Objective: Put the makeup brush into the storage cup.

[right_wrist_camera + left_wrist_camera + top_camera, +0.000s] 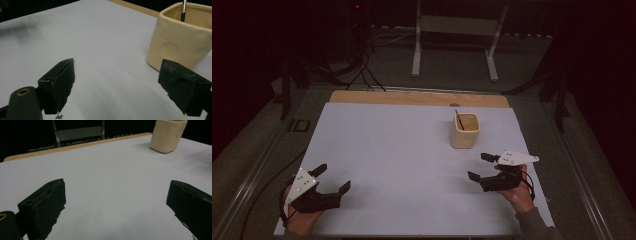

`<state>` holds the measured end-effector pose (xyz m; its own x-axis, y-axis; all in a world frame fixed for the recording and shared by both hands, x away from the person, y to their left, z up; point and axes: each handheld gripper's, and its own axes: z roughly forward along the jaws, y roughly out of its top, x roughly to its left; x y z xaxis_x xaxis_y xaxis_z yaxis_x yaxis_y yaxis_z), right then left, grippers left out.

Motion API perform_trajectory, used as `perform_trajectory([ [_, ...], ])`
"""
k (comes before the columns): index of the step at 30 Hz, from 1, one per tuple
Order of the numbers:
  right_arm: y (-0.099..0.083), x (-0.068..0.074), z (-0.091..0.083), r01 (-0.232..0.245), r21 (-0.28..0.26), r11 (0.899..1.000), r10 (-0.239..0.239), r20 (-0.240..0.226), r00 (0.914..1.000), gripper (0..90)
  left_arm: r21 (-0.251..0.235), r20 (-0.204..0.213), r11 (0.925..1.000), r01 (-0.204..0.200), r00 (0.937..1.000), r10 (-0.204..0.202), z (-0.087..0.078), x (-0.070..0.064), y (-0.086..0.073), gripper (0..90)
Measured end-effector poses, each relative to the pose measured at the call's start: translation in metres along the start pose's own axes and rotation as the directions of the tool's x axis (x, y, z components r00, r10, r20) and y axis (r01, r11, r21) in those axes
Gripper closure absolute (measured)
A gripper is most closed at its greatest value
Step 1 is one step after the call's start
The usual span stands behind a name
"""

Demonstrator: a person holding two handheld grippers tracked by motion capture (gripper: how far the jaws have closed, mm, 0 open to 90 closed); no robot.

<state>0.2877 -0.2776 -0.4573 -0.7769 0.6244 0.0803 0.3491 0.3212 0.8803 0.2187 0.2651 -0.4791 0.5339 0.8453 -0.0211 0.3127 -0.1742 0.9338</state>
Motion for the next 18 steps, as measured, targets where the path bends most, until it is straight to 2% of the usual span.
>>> perform_trajectory([
  [9,-0.009,0.011,-0.002,0.002,0.0,1.0,-0.002,-0.007,1.0,13.3,0.001,0.002,1.0,-0.003,1.0,0.003,0.0,0.0,0.0,3.5],
  [18,-0.012,0.019,-0.004,0.012,-0.034,0.999,-0.012,-0.015,0.9998,10.9,0.002,0.007,1.0,-0.005,1.0,0.005,0.0,0.0,0.0,3.4],
])
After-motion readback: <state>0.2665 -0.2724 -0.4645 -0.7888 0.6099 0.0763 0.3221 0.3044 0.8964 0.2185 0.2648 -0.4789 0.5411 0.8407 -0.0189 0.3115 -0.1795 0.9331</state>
